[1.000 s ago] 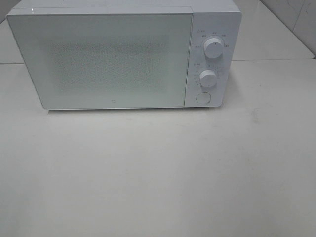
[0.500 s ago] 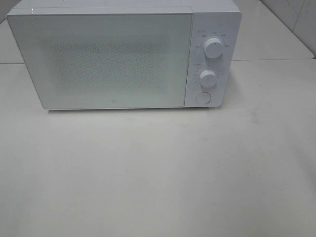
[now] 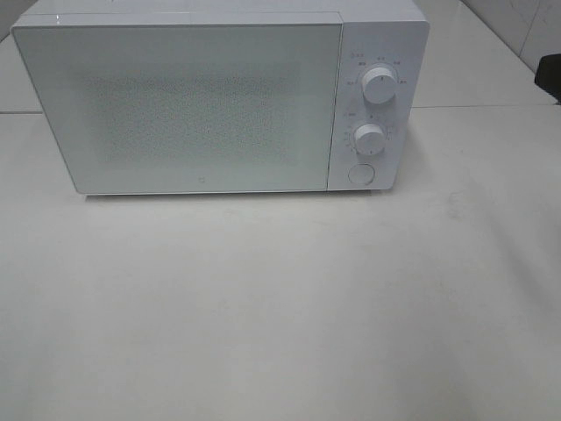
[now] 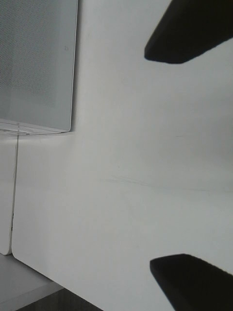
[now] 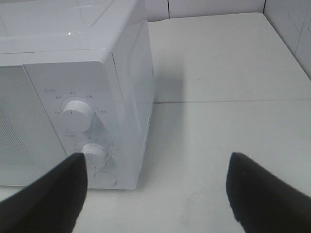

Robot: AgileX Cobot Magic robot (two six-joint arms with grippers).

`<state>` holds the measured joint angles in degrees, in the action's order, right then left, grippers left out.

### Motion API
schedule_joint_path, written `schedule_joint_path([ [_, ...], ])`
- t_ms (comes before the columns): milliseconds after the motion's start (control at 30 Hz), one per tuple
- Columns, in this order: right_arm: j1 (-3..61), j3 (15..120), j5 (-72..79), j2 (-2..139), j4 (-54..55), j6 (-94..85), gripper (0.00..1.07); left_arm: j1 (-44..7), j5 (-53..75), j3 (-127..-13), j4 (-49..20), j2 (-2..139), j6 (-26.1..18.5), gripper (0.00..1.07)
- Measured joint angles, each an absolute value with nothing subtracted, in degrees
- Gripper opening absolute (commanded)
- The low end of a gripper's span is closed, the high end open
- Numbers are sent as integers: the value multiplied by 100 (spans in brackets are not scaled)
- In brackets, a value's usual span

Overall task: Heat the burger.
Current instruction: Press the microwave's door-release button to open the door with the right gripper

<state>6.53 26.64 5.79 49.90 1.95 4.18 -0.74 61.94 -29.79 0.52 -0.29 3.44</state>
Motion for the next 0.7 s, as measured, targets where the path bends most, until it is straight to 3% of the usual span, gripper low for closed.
schedule_joint_path([
  [300, 653, 1902, 3249, 6136, 235, 63, 76, -74, 6194, -2979, 52, -29, 344, 101],
  [700, 653, 1318, 5254, 7288, 928, -550, 75, -74, 6194, -2979, 52, -29, 344, 101],
])
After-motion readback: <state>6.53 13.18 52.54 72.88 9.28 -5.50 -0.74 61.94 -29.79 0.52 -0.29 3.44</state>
